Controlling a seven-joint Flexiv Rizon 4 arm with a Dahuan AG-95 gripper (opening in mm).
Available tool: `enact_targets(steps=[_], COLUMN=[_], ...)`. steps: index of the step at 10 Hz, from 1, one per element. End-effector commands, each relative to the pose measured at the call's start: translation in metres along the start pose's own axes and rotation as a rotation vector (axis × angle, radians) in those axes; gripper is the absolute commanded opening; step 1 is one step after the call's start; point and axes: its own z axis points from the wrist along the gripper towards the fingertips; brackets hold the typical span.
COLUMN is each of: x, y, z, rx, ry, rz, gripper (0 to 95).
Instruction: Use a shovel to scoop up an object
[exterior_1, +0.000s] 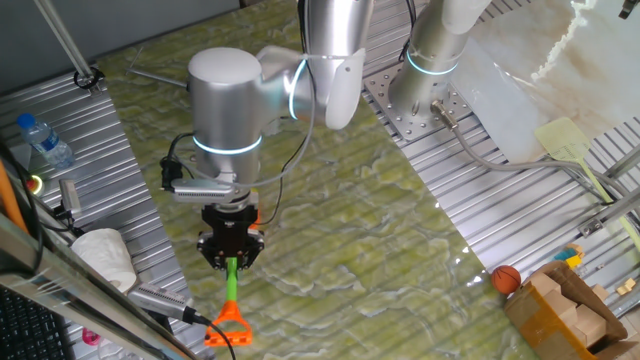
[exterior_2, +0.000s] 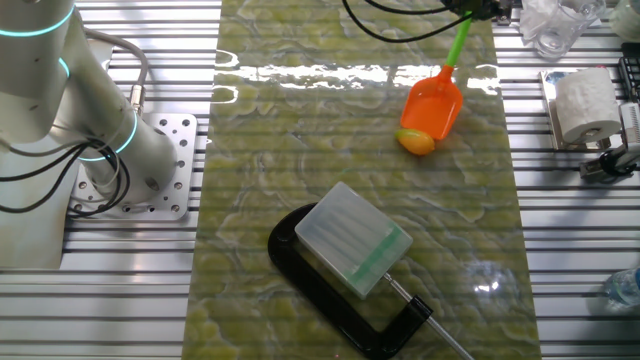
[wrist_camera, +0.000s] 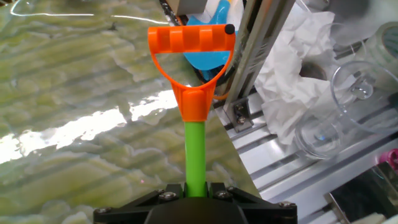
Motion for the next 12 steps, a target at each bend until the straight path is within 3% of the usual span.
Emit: enact_targets(steps=[1,3,9,12], x=[0.003,0.004,0.007,0.011], y=[-0.003,-0.004,-0.017,-0.022], z=[0.004,0.005,0.004,0.006], rx=[0.02,0.029,0.044,0.037], ry=[0.016,0.032,0.015,0.013], rz=[0.068,0.08,0.042,0.09], gripper=[0.0,0.0,0.0,0.0])
